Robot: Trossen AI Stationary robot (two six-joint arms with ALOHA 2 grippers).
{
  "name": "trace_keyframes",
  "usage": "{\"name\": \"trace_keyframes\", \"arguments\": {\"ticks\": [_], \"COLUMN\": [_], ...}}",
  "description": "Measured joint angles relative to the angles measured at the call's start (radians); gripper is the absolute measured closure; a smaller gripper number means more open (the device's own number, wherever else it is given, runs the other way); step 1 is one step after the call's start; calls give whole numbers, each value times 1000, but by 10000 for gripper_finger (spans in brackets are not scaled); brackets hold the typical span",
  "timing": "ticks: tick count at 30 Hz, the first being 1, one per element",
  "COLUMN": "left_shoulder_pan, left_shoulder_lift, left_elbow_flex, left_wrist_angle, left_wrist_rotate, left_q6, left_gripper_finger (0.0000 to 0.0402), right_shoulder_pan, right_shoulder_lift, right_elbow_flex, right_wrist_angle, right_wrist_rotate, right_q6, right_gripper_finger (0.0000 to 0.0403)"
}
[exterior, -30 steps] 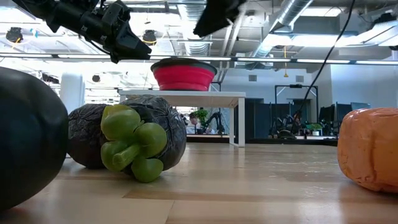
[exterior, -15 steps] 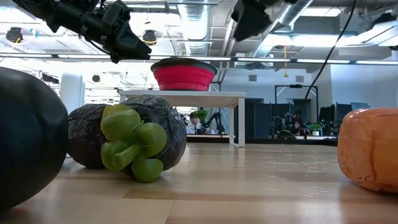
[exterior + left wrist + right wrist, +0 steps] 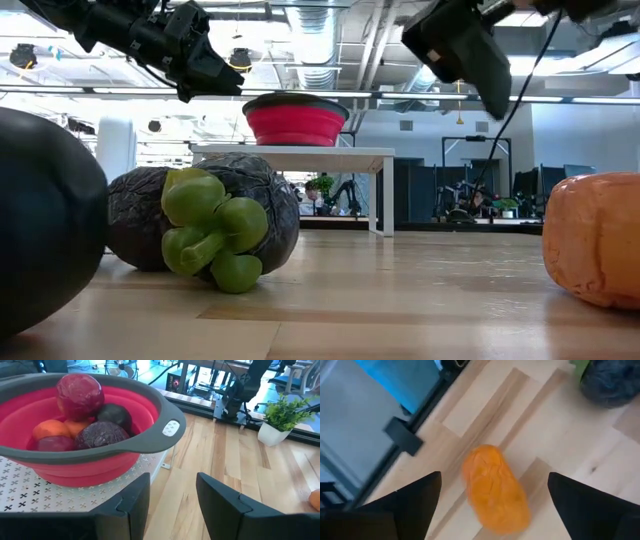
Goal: Pick & Place Fruit
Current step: Put the mango into the red strainer bowl
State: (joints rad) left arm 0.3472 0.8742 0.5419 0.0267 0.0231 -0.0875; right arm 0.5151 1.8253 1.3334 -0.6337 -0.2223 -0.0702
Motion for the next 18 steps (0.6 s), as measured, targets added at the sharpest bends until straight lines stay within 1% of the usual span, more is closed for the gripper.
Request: {"name": "trace_keyframes", "arguments": {"ticks": [4, 9, 18], "left_shoulder_pan": [0, 0, 0], "left_shoulder_lift": [0, 0, 0], "left_elbow_flex": [0, 0, 0], "left_wrist_angle": [0, -1, -2], "left_wrist_rotate": [0, 0, 0], "left_q6": [0, 0, 2], "left_gripper_finger": [248, 248, 248], "right_shoulder_pan": [17, 23, 29], "right_shoulder_lift": [57, 96, 159], "right_elbow_flex": [-3, 0, -1], "right_wrist_angle": [8, 20, 8], "right_wrist_rotate": [41, 39, 73], "right_q6": [-28, -51, -70], "right_gripper_finger": [47, 70, 106]}}
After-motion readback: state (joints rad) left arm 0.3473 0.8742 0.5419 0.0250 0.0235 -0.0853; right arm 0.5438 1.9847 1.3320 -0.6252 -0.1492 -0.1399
